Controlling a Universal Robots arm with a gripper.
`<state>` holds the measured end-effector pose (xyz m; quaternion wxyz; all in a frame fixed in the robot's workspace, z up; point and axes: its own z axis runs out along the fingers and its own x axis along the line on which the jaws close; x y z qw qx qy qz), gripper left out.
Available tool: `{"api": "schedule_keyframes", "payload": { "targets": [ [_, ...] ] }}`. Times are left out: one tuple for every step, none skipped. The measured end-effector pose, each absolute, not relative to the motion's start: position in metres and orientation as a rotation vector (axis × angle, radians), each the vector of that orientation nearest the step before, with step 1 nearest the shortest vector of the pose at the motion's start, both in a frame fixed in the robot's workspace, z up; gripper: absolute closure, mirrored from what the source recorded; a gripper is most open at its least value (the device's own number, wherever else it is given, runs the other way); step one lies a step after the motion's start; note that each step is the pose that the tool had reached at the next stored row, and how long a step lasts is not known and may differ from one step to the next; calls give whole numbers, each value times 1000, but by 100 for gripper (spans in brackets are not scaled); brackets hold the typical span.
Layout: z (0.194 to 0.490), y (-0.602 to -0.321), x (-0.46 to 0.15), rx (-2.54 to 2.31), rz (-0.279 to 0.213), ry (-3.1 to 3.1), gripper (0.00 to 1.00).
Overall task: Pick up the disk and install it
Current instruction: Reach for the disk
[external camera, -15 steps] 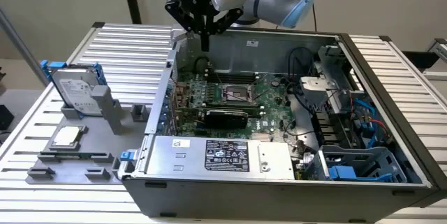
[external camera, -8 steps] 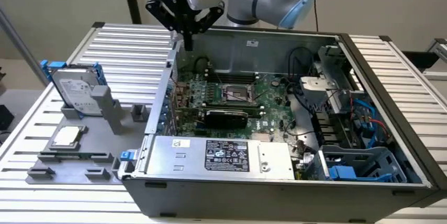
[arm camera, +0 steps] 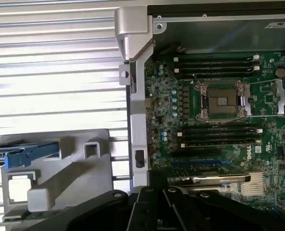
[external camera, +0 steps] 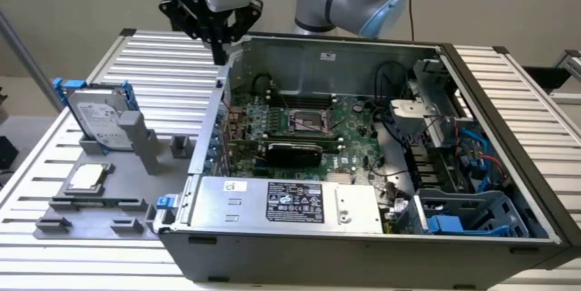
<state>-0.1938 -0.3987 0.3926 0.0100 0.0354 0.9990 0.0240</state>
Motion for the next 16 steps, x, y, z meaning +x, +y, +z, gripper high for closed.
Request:
{"api": "schedule_keyframes", "payload": {
  "targets": [
    [393,-399,-198,110,75,3119,100],
    [393,-398,-203,110,75,3119,100],
    [392,-398,-207,111,75,3119,100],
    [392,-398,-212,110,75,3119,100],
    [392,-397,-221,111,74,3119,100],
    [392,-397,-230,110,74,3119,100],
    [392,-396,-235,110,73,3119,100],
    [392,-396,-239,111,73,3119,100],
    [392,-395,-244,111,72,3119,100],
    [392,-395,-248,110,72,3119,100],
    [392,-394,-253,110,71,3119,100],
    [391,-394,-257,110,71,3119,100],
    [391,-394,-262,111,71,3119,100],
    [391,-393,-267,111,70,3119,100],
    [391,-393,-271,110,70,3119,100],
    [391,-393,-276,110,70,3119,100]
  ]
}}
